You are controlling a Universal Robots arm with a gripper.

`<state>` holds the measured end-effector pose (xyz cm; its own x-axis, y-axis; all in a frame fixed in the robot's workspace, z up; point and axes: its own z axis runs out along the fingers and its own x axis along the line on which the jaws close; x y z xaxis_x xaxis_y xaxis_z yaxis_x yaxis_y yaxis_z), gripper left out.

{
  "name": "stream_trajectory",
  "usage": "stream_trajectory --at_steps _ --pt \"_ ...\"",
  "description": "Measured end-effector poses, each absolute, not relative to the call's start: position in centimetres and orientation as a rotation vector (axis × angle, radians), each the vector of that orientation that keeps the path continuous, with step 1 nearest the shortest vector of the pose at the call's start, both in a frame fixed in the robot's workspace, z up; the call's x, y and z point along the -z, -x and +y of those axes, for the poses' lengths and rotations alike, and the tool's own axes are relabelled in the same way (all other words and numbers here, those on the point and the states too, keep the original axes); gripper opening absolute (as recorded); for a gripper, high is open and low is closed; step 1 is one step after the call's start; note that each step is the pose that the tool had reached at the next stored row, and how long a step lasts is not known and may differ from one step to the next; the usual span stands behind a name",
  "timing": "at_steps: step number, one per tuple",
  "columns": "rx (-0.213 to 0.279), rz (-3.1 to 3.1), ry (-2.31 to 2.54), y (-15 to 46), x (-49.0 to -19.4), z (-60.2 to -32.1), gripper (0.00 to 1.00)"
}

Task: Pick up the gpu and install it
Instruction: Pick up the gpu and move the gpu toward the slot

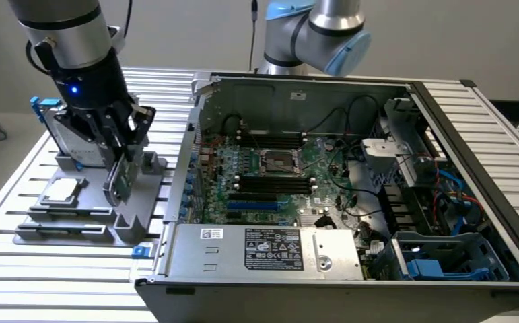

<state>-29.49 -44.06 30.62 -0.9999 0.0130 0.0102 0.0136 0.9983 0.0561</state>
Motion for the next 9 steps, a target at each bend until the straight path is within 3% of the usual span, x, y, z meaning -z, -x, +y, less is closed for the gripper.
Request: stream_trajectory --at_steps 9 --pt "0.088 -3.131 0.02 29.4 -34.7 -44.1 0.27"
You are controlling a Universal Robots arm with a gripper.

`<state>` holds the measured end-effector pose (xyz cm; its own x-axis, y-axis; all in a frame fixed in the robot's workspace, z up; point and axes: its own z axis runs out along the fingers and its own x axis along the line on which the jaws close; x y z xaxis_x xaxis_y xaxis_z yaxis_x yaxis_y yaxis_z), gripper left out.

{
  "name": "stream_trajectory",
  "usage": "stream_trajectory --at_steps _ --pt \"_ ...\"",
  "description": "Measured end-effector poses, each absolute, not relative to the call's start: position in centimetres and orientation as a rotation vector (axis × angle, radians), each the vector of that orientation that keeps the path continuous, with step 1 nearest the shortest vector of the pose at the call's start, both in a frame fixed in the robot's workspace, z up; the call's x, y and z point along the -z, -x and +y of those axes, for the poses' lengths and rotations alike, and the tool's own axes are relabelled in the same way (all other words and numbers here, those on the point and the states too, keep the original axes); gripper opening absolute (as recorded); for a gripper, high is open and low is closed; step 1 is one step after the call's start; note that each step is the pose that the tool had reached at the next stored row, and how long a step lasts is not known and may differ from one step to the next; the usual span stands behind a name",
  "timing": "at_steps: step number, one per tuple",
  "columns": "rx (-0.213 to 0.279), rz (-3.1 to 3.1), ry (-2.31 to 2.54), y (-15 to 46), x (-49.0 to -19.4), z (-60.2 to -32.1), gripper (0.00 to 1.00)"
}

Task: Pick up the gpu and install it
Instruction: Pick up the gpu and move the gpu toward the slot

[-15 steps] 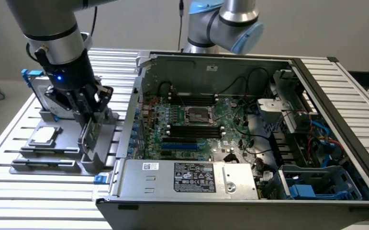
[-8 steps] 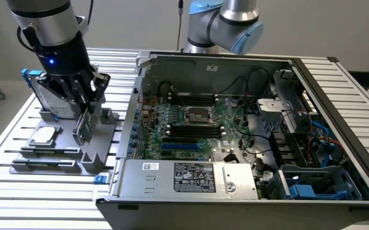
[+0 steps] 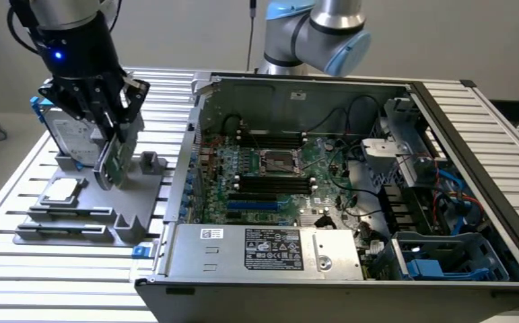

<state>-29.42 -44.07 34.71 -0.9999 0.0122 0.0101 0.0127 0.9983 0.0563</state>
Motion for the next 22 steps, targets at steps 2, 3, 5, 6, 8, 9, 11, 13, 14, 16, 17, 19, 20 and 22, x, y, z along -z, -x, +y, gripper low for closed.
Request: stream_trajectory --at_steps 2,3,5,6,8,9,11,13,14,16,17,19,20,22 --pt "0.089 -3.13 0.019 29.2 -35.6 -44.1 0.27" --pt "0.09 -3.13 0.019 28.9 -36.1 -44.1 0.27" --pt "0.092 -3.129 0.019 28.1 -37.0 -44.1 0.27" --pt "0.093 -3.128 0.019 27.6 -37.5 -44.1 0.27" --pt "0.095 -3.126 0.019 26.7 -38.4 -44.1 0.27" --pt "0.097 -3.125 0.019 26.3 -38.8 -44.1 0.27" --pt "0.1 -3.123 0.019 25.4 -39.7 -44.1 0.27" --pt "0.103 -3.121 0.019 24.4 -40.6 -44.1 0.27" --pt "0.104 -3.12 0.019 24.0 -41.1 -44.1 0.27" --pt "0.108 -3.117 0.019 23.1 -41.9 -44.1 0.27" --pt "0.11 -3.116 0.019 22.6 -42.3 -44.1 0.27" --pt "0.116 -3.113 0.019 21.7 -43.0 -44.1 0.27" --pt "0.119 -3.111 0.019 21.3 -43.2 -44.1 0.27" --pt "0.126 -3.11 0.019 20.4 -43.4 -44.1 0.27"
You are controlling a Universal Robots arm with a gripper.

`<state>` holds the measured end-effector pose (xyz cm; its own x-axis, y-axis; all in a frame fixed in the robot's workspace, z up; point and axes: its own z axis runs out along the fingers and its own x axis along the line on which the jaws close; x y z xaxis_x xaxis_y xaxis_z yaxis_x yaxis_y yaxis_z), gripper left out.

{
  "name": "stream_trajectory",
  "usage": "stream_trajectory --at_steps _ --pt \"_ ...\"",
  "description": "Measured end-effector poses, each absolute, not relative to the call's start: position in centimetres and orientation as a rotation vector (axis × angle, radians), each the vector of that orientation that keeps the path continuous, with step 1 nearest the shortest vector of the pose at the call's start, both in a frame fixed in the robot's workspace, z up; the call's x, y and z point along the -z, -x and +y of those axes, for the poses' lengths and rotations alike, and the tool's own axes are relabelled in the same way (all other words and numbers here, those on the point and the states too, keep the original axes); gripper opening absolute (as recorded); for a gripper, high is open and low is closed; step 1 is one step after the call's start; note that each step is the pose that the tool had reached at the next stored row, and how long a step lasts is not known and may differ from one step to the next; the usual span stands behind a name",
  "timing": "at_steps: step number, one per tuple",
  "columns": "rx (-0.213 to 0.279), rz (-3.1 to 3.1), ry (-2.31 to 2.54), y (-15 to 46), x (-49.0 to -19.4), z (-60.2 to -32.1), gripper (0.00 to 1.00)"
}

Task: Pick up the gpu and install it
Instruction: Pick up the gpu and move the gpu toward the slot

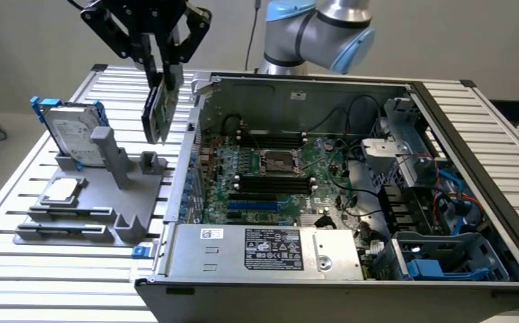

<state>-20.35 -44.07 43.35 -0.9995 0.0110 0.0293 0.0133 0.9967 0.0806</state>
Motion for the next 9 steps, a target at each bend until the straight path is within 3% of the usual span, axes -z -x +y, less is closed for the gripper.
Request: stream_trajectory --at_steps 9 --pt "0.132 -3.109 0.019 16.3 -42.8 -44.1 0.27"
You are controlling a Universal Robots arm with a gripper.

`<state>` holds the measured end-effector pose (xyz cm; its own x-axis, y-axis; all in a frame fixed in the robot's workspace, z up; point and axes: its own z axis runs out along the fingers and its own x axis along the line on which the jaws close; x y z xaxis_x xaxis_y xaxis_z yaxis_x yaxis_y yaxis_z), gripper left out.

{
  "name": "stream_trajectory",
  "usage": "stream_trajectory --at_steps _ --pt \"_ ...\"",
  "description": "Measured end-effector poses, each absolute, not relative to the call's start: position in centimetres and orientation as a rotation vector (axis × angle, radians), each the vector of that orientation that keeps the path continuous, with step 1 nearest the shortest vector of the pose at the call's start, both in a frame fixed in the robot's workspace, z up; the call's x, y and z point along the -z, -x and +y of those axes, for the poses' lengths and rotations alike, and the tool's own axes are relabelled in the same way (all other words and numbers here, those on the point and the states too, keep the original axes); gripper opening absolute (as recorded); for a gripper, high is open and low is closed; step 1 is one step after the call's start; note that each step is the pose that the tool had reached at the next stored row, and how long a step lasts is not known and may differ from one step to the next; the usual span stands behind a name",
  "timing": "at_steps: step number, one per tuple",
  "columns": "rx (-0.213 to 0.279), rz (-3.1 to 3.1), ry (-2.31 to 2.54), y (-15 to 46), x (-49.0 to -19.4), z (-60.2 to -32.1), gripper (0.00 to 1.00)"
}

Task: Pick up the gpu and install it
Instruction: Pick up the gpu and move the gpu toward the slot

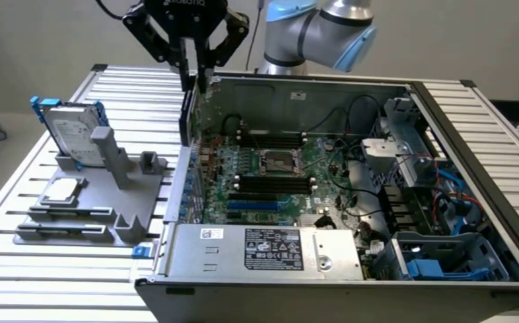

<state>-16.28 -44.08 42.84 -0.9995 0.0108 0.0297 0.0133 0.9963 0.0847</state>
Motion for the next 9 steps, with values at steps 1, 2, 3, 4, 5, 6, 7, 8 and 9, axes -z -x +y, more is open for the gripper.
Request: stream_trajectory --at_steps 1,2,3,4,5,6,7,8,9 --pt "0.132 -3.11 0.019 15.8 -42.7 -44.1 0.27" --pt "0.132 -3.109 0.019 15.4 -42.6 -44.1 0.27" --pt "0.132 -3.109 0.019 14.9 -42.4 -44.1 0.27" --pt "0.132 -3.11 0.019 14.4 -42.2 -44.1 0.27" --pt "0.131 -3.11 0.019 14.0 -42.1 -44.0 0.27" --pt "0.13 -3.11 0.019 13.5 -41.9 -44.0 0.27" --pt "0.13 -3.11 0.019 13.1 -41.7 -44.0 0.27" --pt "0.129 -3.11 0.019 12.6 -41.5 -43.9 0.27" --pt "0.128 -3.11 0.019 12.2 -41.3 -43.9 0.27"
